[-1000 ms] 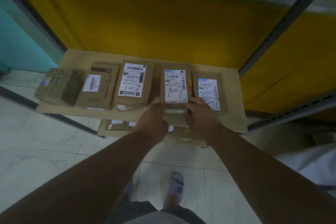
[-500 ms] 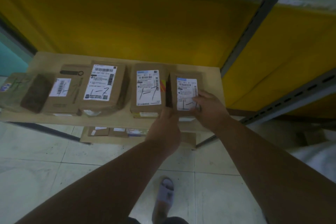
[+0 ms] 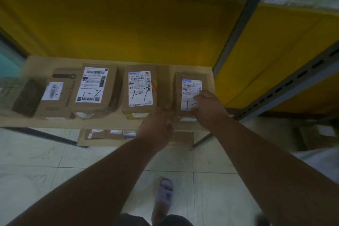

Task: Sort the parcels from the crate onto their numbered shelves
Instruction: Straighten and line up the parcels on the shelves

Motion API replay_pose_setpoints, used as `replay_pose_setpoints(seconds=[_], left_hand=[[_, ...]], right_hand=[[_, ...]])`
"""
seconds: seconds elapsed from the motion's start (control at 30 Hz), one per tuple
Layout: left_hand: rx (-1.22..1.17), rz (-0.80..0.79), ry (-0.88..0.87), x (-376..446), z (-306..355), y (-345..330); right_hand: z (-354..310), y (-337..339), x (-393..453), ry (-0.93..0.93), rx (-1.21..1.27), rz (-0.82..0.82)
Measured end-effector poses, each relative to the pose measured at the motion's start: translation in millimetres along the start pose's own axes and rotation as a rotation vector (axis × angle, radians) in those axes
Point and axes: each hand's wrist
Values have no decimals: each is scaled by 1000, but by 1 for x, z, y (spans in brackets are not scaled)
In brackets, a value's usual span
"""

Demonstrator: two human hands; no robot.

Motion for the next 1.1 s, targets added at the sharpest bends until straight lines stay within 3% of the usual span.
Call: replay_pose_setpoints(seconds=[0.17, 0.33, 0.83, 0.93, 1.1], left_hand=[[216, 204, 40, -10, -43, 40], [422, 43, 73, -12, -68, 51], [180, -7, -154, -34, -108, 69], [185, -28, -166, -64, -105, 82], [283, 17, -7, -135, -107, 97]], right_hand=[[-52, -3, 2, 179, 42, -7], [-107, -12, 2, 214, 130, -96], [-144, -14, -38, -81, -11, -19], [-158, -1, -63, -25, 25, 45], [-185, 12, -121, 191, 51, 78]])
Point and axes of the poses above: each hand's wrist, its own x-axis towards the middle knuckle, its own y-axis out of the back of the hand, z = x × y, and after that the axes turned 11 degrees about -y, right-handed
